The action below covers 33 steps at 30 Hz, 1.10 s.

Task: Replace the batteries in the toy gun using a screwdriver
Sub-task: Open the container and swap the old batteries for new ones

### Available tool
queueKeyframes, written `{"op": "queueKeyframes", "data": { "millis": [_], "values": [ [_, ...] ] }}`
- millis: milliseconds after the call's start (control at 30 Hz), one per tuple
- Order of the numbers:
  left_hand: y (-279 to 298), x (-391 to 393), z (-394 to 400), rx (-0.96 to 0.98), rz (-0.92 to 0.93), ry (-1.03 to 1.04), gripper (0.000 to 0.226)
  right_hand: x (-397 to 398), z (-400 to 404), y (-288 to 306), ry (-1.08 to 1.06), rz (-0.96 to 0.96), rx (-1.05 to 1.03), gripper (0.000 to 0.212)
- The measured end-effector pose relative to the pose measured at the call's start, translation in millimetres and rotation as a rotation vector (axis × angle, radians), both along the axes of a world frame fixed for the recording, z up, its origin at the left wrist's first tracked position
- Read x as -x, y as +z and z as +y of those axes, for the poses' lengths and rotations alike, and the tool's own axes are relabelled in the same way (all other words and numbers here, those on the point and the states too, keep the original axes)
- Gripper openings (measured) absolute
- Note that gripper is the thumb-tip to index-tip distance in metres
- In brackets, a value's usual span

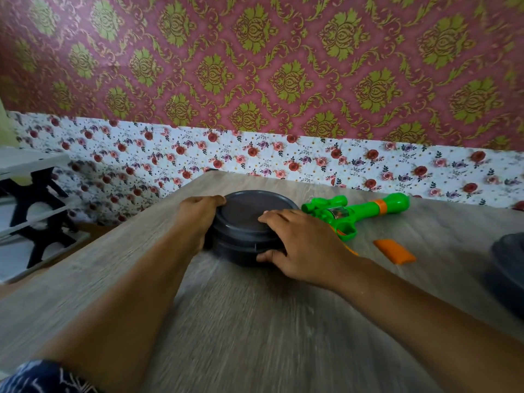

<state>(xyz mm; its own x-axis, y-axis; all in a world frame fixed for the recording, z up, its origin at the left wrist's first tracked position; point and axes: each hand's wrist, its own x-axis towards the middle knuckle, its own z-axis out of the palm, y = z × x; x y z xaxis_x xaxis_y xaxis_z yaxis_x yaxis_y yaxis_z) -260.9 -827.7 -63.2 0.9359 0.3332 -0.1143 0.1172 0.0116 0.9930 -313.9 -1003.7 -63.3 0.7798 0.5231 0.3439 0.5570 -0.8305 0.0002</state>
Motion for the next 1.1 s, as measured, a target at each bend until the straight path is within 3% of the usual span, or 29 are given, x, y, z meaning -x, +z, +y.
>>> {"op": "queueKeyframes", "data": {
  "millis": [167,300,400,633,1100],
  "values": [
    [-3,2,-3,0.012,-0.015,0.020,0.020,-13,1,37,-0.043,0.183,-0.084,0.055],
    [-4,3,-5,0.022,-0.046,0.025,0.022,-39,11,25,-0.145,0.342,-0.058,0.077],
    [-7,0,-4,0.030,-0.064,0.020,0.020,-54,14,15,-0.186,0.422,-0.026,0.076],
    [-6,-2,-4,0.084,-0.016,0.004,0.022,-54,17,17,-0.204,0.383,0.022,0.077],
    [-6,0,-8,0.167,-0.035,0.027,0.015,-48,18,1,-0.178,0.237,-0.138,0.062]
  ]
}}
